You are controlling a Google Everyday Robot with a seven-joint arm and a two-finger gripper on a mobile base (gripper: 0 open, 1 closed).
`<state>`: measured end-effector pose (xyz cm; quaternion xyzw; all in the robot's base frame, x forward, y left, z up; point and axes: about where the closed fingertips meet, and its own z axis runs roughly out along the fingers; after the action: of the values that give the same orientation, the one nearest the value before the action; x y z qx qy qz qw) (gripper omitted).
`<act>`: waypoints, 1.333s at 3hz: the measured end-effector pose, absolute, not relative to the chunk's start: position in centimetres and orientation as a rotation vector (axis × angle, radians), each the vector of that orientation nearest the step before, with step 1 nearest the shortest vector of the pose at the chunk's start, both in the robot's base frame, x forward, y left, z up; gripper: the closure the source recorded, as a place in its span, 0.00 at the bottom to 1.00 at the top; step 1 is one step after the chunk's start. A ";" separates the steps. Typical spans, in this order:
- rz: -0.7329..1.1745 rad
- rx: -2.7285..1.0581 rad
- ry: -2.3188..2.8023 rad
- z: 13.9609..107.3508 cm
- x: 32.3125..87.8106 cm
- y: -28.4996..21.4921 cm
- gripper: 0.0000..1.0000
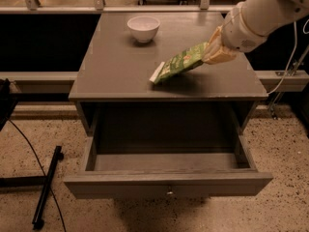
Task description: Place green rice chip bag into top drawer
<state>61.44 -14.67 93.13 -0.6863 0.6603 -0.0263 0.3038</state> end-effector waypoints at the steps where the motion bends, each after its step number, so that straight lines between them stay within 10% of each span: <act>1: -0.032 -1.785 1.534 98.8 54.4 -12.5 1.00; 4: 0.181 -1.666 1.666 88.6 49.3 -9.5 1.00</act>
Offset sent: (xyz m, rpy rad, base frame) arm -0.1556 0.0324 0.0868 0.2412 -0.2529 0.1084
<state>49.28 -9.47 88.57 -0.6524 0.6522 0.0709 0.3795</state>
